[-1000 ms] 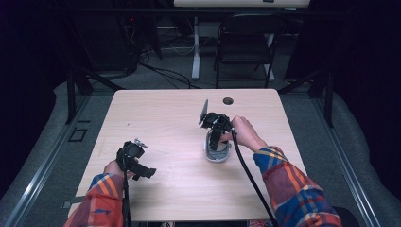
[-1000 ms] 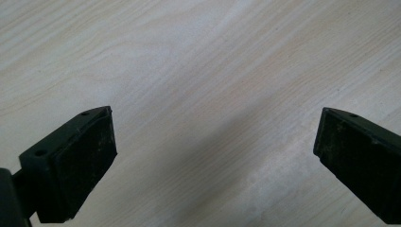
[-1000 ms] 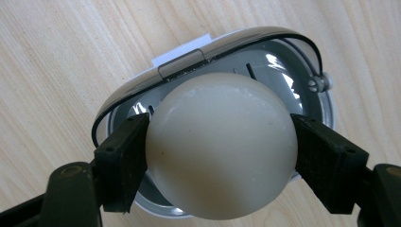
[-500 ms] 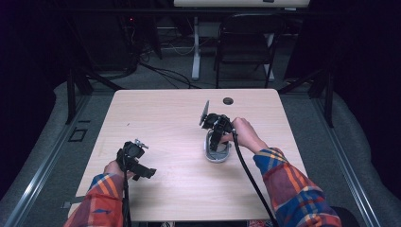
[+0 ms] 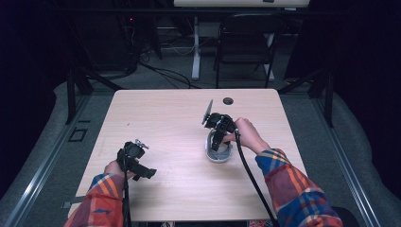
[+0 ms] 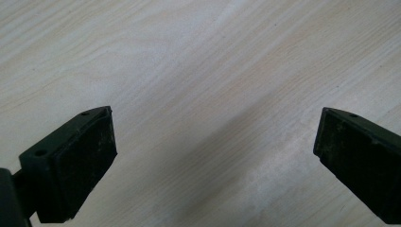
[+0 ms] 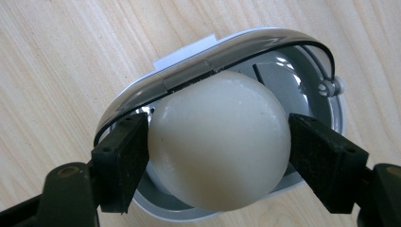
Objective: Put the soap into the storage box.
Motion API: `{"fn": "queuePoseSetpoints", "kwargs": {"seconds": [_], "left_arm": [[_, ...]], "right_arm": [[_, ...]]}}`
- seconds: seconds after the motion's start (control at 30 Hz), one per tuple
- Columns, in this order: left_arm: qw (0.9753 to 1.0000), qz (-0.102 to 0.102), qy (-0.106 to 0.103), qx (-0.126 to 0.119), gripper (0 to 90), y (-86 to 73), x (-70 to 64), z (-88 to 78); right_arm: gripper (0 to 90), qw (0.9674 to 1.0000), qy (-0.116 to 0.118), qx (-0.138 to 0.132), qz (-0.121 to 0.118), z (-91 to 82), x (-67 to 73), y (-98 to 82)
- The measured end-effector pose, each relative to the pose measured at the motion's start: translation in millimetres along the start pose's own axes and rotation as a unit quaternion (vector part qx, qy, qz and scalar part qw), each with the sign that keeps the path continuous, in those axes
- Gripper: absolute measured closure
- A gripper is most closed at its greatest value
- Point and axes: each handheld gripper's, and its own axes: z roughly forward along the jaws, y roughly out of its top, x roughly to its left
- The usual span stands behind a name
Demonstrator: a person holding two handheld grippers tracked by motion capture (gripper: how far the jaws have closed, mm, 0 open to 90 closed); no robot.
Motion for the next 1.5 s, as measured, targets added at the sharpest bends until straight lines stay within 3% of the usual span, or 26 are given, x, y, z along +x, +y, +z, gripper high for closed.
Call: {"fn": "queuePoseSetpoints", "kwargs": {"seconds": [0.3, 0.63, 0.9, 1.23, 1.5], "left_arm": [[1.0000, 0.001, 0.000, 0.001, 0.1, 0.1, -0.1, 0.4], [1.0000, 0.001, -0.001, 0.001, 0.1, 0.1, -0.2, 0.5], [1.0000, -0.001, -0.002, 0.001, 0.1, 0.0, 0.0, 0.3], [1.0000, 0.000, -0.001, 0.000, 0.1, 0.1, -0.3, 0.3], [1.0000, 0.000, 0.000, 0.001, 0.1, 0.0, -0.5, 0.2]], "right_arm": [[26.0, 0.9998, -0.002, -0.017, 0.005, -11.0, 1.6, -9.0], [27.8, 0.9992, -0.007, -0.040, 0.005, -34.7, 6.7, -29.0], [20.5, 0.9983, -0.012, -0.056, 0.010, -51.8, 6.5, -47.4], [10.7, 0.9960, -0.038, -0.076, 0.027, -74.4, 6.4, -79.7], [4.1, 0.9943, -0.058, -0.078, 0.044, -77.3, 6.0, -110.1]]}}
